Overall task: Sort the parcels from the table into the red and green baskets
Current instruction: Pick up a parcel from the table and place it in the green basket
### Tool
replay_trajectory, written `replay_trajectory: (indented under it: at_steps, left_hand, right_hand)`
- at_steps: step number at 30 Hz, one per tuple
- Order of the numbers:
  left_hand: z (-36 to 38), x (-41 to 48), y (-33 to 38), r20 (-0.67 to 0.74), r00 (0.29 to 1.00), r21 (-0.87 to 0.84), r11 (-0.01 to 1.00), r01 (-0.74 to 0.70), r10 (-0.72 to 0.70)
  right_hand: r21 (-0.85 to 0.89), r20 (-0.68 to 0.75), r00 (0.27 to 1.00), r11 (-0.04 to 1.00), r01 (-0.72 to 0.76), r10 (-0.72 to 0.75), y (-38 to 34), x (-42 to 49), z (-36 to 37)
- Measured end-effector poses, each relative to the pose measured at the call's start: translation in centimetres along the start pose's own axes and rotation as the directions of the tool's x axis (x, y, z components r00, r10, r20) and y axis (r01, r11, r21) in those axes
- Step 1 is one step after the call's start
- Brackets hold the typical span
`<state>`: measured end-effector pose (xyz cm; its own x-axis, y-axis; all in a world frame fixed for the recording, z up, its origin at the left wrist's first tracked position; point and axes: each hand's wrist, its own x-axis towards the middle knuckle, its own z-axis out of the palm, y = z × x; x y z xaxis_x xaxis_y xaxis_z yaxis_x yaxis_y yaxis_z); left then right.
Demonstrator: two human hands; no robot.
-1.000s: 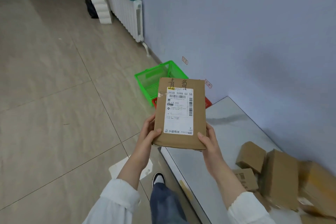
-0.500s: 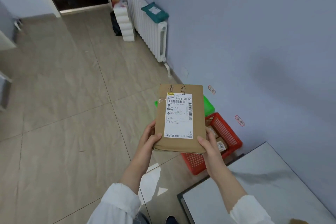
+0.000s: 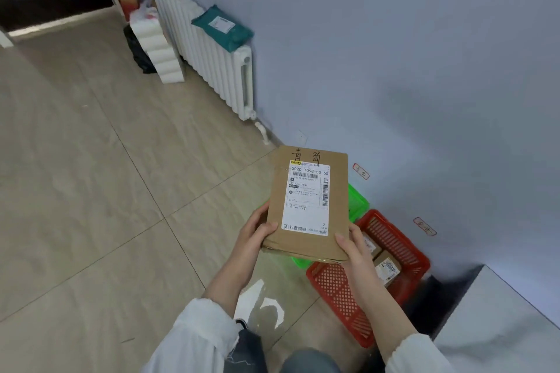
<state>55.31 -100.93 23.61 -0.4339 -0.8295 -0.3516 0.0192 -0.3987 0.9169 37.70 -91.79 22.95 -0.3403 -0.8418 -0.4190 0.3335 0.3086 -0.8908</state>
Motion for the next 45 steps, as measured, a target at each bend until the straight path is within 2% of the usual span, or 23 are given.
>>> replay_trajectory:
  at_steps: [6, 12, 18, 22, 29, 35, 42, 45]
  left_hand:
    - [-1.4, 9.3, 1.8, 0.113, 0.987, 0.092, 0.990, 0.108, -0.119]
    - [0.6, 19.7, 0.4, 0.214, 0.938, 0.247, 0.944, 0.218, -0.273]
    - [2.4, 30.5, -5.1, 0.194, 0.881, 0.420, 0.848, 0.323, -0.432]
    - [3.7, 36.8, -10.6, 0.205, 0.848, 0.519, 0.789, 0.329, -0.489]
    - [3.1, 49.4, -29.0, 0.141, 0.881, 0.619, 0.735, 0.278, -0.452]
    - [1.3, 57.9, -43.3, 0.101, 0.924, 0.584, 0.774, 0.244, -0.368]
    - [-0.7, 62.6, -51.8, 0.044, 0.980, 0.615, 0.779, 0.125, -0.192]
    - [-1.7, 62.8, -53.1, 0.063, 0.989, 0.701, 0.711, 0.052, -0.134]
  right_hand:
    - [0.054, -0.169, 0.985, 0.998, -0.039, 0.047, -0.5, 6.4, 1.7]
    - [0.121, -0.305, 0.941, 0.986, -0.117, 0.150, 1.2, 13.8, -0.6]
    - [0.211, -0.372, 0.883, 0.952, -0.220, 0.287, 4.3, 22.5, -3.8]
    - [0.274, -0.414, 0.834, 0.924, -0.268, 0.364, 9.2, 27.7, -6.7]
    - [0.395, -0.484, 0.758, 0.882, -0.256, 0.437, 27.8, 42.1, -11.3]
    - [0.447, -0.474, 0.773, 0.872, -0.200, 0.421, 40.4, 53.1, -14.3]
    - [0.366, -0.495, 0.797, 0.915, -0.171, 0.347, 49.0, 59.1, -14.4]
    - [0.306, -0.517, 0.801, 0.939, -0.157, 0.302, 50.3, 59.3, -13.4]
